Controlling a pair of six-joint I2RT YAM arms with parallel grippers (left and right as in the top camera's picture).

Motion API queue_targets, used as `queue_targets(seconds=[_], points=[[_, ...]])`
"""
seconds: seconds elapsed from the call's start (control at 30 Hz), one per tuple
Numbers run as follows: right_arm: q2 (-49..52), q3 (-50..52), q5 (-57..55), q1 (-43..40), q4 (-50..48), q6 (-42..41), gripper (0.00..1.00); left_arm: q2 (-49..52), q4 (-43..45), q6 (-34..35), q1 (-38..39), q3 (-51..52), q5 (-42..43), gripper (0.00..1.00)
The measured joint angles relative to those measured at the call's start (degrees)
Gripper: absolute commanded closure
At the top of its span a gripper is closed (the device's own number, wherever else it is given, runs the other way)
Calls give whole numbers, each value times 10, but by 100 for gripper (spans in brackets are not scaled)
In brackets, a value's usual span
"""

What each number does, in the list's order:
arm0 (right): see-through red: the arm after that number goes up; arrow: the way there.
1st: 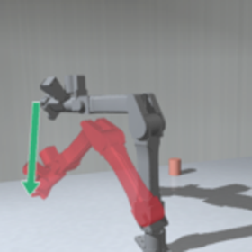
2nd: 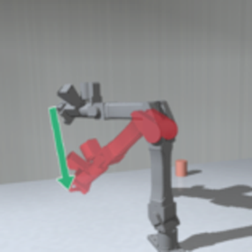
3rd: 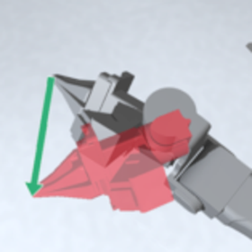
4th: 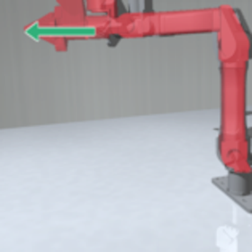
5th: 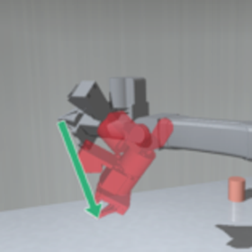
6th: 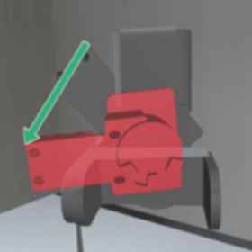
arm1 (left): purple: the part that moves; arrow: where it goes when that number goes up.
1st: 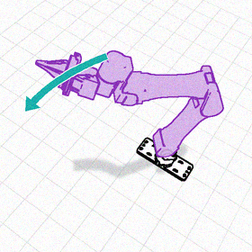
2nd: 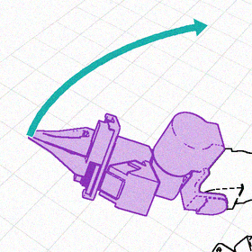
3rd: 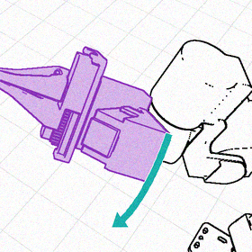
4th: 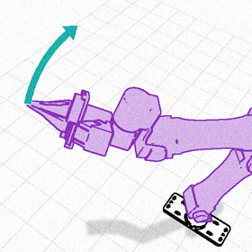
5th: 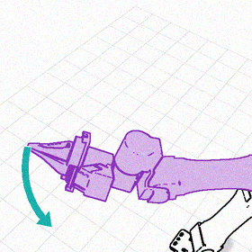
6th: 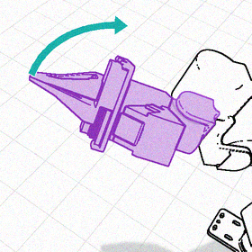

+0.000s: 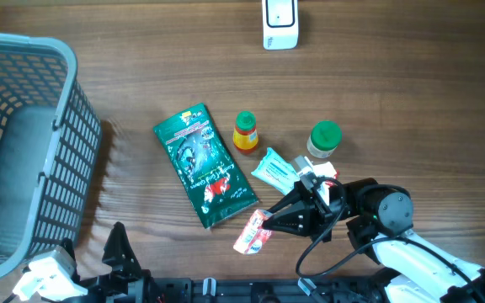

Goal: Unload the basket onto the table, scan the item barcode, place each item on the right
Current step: 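Lift the Kleenex pack with the right gripper and turn it, then carry the Kleenex pack to the white scanner, barcode facing it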

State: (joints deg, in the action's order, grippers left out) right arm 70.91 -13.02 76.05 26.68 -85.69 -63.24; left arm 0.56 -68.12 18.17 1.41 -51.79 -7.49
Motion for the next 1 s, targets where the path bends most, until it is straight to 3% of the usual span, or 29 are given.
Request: queue_targets(seconds=[0.2,0.5,0.6,0.87,1.0], points=[[0,-1,1,-6,-45,-75,95,0,-1,0,0,0,0,0],[0,-18,127,-191,-46,-290,95,0,-1,0,0,0,0,0],[0,-18,132,-243,-46,-323,95,0,-1,0,0,0,0,0],[-57,-18,130,-377,-47,-382,95,0,-1,0,0,0,0,0],[-49,-18,92,-442,-30,-334,96,0,-1,0,0,0,0,0]])
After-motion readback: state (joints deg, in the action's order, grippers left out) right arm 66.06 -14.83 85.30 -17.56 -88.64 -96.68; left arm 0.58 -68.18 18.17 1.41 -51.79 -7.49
